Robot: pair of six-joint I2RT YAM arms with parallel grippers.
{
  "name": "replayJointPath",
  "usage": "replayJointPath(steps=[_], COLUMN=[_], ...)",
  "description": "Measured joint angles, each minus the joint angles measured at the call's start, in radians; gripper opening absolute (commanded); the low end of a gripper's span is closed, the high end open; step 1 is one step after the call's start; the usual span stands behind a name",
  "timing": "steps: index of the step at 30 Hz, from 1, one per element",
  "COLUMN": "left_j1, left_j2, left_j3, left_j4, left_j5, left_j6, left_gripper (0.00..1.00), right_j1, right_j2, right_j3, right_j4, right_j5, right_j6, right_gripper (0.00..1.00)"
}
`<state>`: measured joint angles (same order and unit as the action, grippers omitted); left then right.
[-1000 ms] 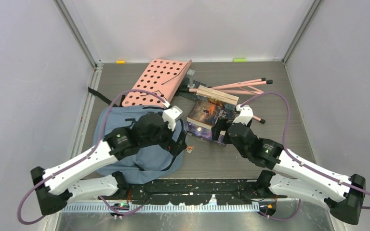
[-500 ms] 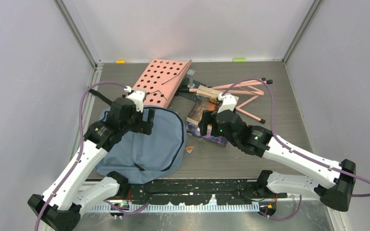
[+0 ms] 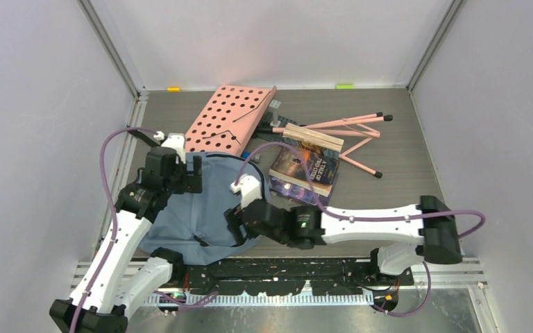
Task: Pack the student bag
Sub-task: Unzip the student bag at the center of the board.
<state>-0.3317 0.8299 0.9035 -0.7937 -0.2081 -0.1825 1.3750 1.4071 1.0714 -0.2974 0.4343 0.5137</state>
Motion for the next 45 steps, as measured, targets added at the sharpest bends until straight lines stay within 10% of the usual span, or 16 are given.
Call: replayJointPath(steps=[9, 45], left_j1=[0.261, 0.271], left_j2=[-0.027, -0.024], left_j3=[-0.012, -0.024], left_j4=[0.027, 0.037], left_j5=[0.024, 0.016], left_j6=[-0.05, -0.05], left_gripper=[1.0, 1.0], right_j1=[0.078, 0.143], right_j2=[0.31, 0.679], right_j3=[0.155, 0.468], right_j4=[0.193, 0.108], right_j5=[-0.084, 0.125], right_j6=[-0.036, -0.092], right_gripper=[0.65, 0.27])
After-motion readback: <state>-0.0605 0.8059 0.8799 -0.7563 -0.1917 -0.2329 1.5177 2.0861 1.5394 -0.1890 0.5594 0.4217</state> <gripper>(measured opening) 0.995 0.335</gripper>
